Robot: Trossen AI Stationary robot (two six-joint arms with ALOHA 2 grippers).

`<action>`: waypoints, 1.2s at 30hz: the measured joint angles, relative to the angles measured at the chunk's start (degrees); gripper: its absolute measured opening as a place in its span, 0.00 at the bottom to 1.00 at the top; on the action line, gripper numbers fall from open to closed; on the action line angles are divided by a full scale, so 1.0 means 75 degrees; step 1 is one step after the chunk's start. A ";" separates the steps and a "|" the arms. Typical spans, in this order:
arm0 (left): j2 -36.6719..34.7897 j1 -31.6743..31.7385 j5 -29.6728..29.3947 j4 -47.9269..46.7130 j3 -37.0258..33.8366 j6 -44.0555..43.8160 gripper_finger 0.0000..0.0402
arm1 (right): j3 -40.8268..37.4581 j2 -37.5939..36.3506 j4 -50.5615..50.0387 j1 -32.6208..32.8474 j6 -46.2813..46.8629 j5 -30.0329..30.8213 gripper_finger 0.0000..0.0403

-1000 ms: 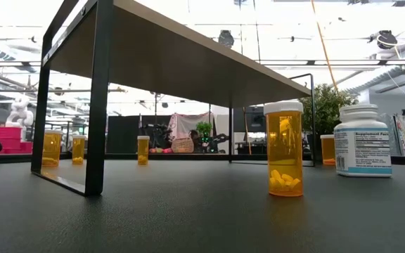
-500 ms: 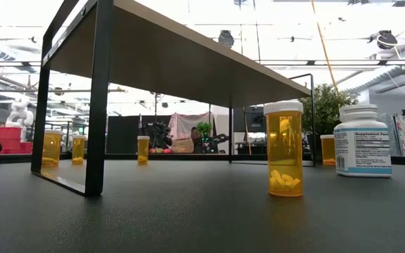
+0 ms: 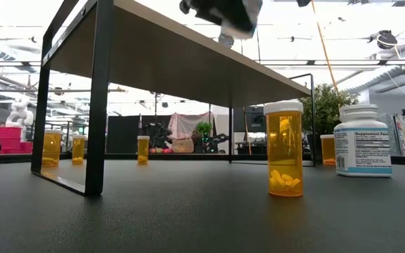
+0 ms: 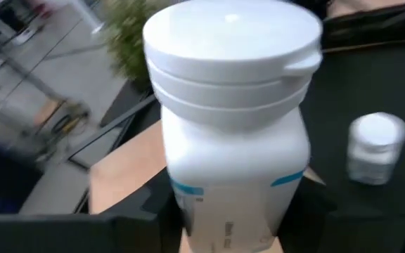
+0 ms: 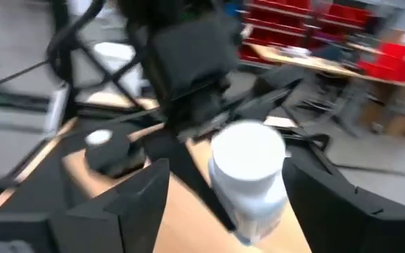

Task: Pick and place medicine bottles onto shelf by color
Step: Put the white pill bottle on the shelf

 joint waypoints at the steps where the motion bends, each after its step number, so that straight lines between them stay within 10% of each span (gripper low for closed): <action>1: 0.0000 0.0057 -0.0001 -0.0043 0.0000 -0.0100 0.40 | 0.0091 0.0083 -0.0053 0.0025 0.0102 0.0310 0.69; 17: 0.0000 0.0110 0.0077 -0.0825 -0.0003 -0.1247 0.42 | 0.1144 0.1309 -0.0845 -0.0197 0.0053 0.1211 0.68; 36: 0.0000 0.0167 0.0136 -0.0111 -0.0006 -0.1251 0.42 | 0.1144 0.1304 -0.1403 -0.1937 -0.1210 -0.2859 0.64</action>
